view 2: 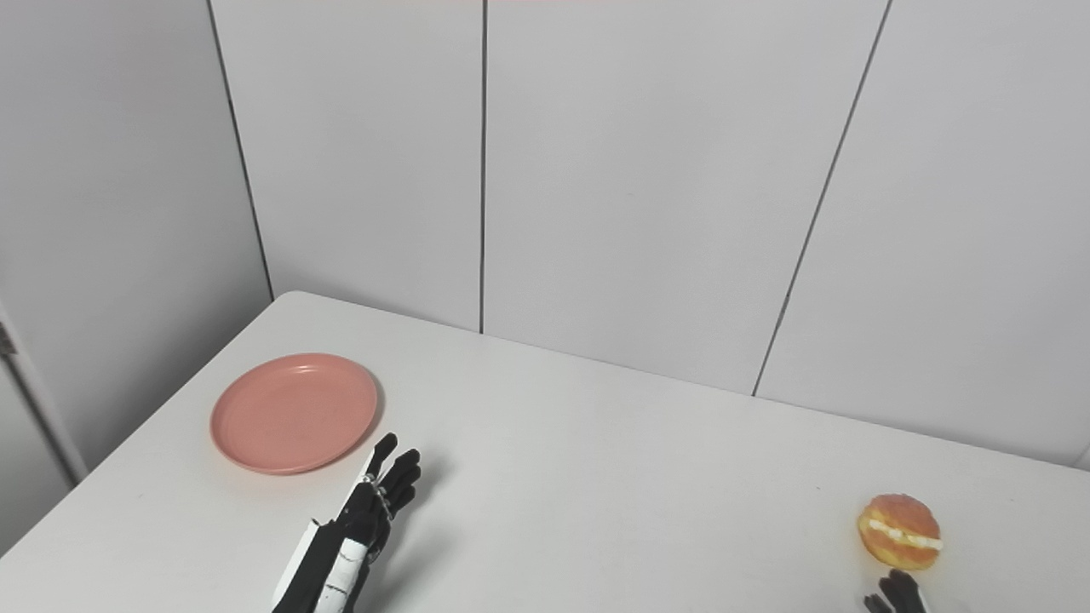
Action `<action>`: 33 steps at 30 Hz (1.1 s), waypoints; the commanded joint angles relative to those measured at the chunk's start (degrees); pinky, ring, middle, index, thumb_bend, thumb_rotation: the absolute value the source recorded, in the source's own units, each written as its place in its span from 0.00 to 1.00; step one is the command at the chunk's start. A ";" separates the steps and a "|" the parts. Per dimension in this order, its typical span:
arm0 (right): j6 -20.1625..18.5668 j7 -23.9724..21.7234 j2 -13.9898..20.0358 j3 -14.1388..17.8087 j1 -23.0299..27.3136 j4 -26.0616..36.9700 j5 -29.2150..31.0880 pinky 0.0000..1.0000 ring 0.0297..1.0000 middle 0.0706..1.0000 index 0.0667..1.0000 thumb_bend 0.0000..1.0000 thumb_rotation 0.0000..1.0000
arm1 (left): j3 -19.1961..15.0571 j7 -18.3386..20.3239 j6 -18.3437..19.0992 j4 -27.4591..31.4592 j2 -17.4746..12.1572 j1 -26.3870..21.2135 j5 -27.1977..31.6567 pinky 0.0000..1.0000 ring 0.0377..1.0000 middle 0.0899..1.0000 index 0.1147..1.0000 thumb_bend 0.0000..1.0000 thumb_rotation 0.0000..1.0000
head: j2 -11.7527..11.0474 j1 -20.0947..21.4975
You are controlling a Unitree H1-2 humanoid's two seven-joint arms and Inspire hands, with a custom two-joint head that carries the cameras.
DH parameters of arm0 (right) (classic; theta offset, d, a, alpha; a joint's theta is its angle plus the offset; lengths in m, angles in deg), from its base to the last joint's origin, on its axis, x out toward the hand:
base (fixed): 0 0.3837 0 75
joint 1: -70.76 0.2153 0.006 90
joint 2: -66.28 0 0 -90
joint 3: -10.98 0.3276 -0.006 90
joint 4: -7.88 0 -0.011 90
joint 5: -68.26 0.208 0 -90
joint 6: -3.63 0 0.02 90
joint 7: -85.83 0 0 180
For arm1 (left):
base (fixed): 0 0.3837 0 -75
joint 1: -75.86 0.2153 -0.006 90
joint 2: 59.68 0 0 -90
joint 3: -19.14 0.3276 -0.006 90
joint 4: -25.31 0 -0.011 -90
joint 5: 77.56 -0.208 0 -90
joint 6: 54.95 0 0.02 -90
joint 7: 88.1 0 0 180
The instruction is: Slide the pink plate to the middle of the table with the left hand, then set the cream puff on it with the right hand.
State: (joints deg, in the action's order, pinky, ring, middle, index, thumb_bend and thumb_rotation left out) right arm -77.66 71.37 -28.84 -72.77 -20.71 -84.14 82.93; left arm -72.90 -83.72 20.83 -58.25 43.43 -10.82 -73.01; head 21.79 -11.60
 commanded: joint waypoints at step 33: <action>-3.50 1.52 -0.67 -2.25 -3.45 1.33 0.17 0.88 0.91 0.90 0.93 0.89 1.00 | -17.33 -3.14 -0.61 -13.04 -22.73 -27.45 4.03 0.88 0.89 0.90 0.91 0.97 0.90 | 1.61 0.86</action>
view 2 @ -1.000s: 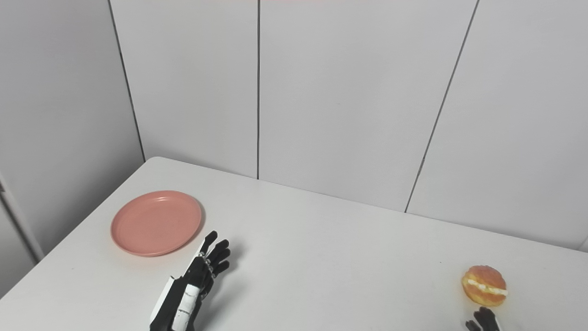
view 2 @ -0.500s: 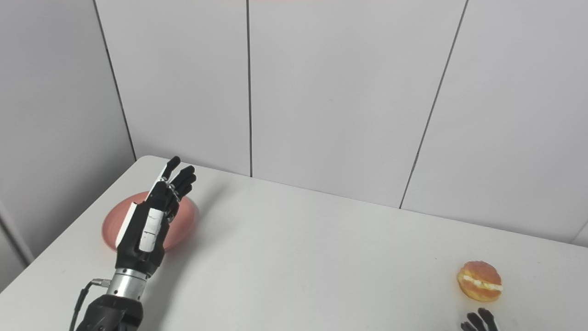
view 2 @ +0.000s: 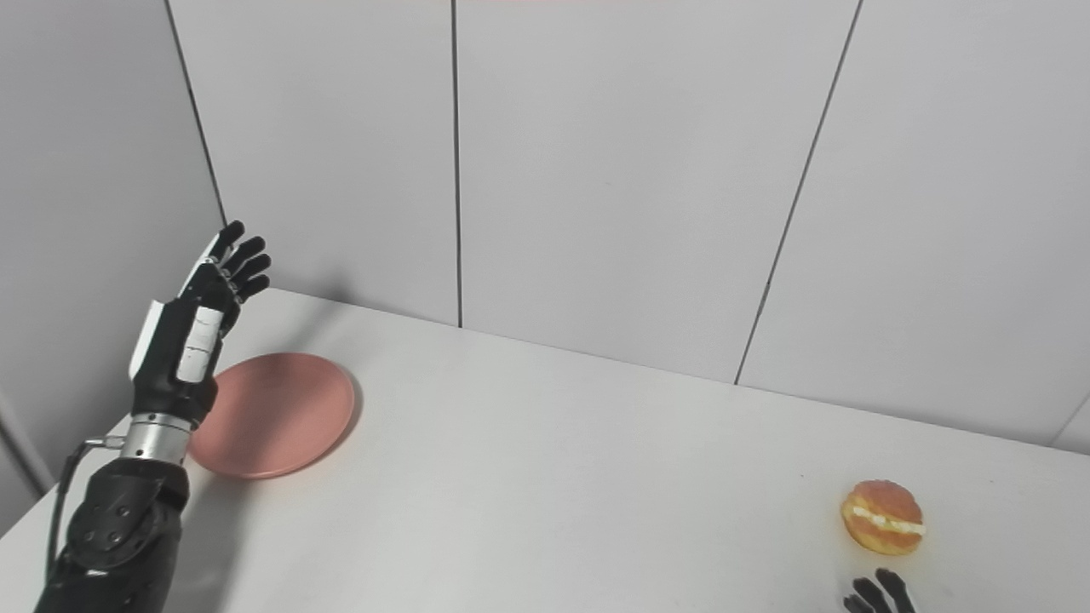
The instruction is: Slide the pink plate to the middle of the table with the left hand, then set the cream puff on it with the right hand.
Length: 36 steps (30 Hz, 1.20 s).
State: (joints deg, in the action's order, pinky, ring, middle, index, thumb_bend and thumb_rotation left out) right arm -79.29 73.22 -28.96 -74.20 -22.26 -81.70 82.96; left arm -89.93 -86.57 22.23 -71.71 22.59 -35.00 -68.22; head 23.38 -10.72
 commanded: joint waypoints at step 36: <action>-3.14 0.24 0.30 -1.04 -2.63 0.07 0.61 0.90 0.92 0.90 0.94 0.85 1.00 | -1.16 -4.02 -7.33 -27.89 -8.27 -6.52 -3.68 0.86 0.84 0.85 0.85 0.94 0.88 | 1.27 -0.23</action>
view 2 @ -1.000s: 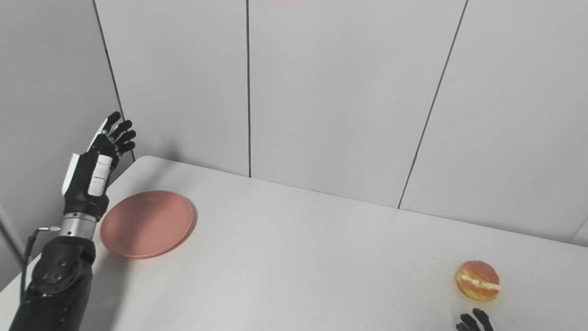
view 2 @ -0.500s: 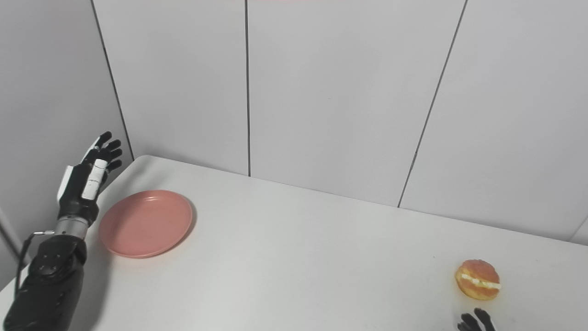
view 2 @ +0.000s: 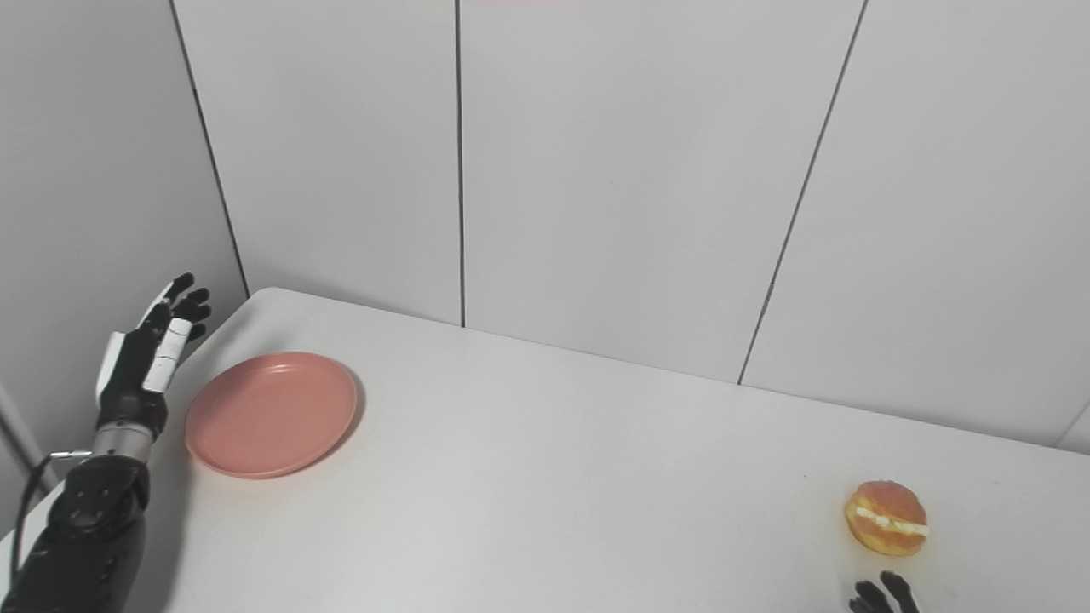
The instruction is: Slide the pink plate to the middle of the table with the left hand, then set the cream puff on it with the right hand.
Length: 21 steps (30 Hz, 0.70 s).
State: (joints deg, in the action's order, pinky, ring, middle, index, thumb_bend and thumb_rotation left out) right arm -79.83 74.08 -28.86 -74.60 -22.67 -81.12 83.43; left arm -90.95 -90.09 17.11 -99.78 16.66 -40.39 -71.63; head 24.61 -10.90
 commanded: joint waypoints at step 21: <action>-3.69 -0.20 0.43 -1.09 -3.26 2.27 -0.54 0.88 0.91 0.89 0.94 0.83 1.00 | 2.34 8.02 -8.96 -21.54 -1.90 -4.09 1.72 0.80 0.85 0.84 0.85 0.90 0.84 | 1.84 0.81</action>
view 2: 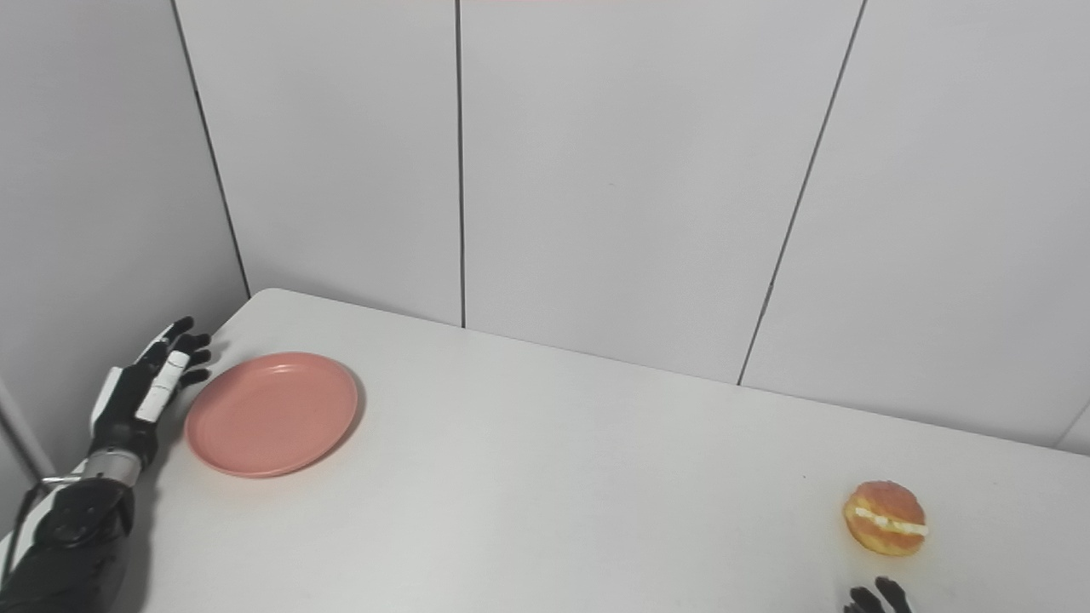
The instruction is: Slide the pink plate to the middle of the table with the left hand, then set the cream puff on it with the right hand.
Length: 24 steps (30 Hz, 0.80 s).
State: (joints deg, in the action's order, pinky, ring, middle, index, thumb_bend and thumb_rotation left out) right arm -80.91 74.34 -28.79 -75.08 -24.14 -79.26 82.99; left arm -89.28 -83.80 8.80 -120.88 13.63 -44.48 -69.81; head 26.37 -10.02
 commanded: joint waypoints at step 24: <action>-4.24 0.01 0.68 -1.30 -1.88 1.76 -0.69 0.87 0.90 0.90 0.95 0.81 1.00 | 1.23 8.08 6.08 13.75 6.83 3.71 8.46 0.96 0.94 0.94 0.95 0.98 0.88 | 0.96 0.86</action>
State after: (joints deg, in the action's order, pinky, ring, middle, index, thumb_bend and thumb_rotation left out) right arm -82.35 75.09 -28.63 -75.76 -24.74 -77.71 82.68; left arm -88.39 -76.52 14.63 -107.34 19.63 -41.06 -62.15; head 27.25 -9.14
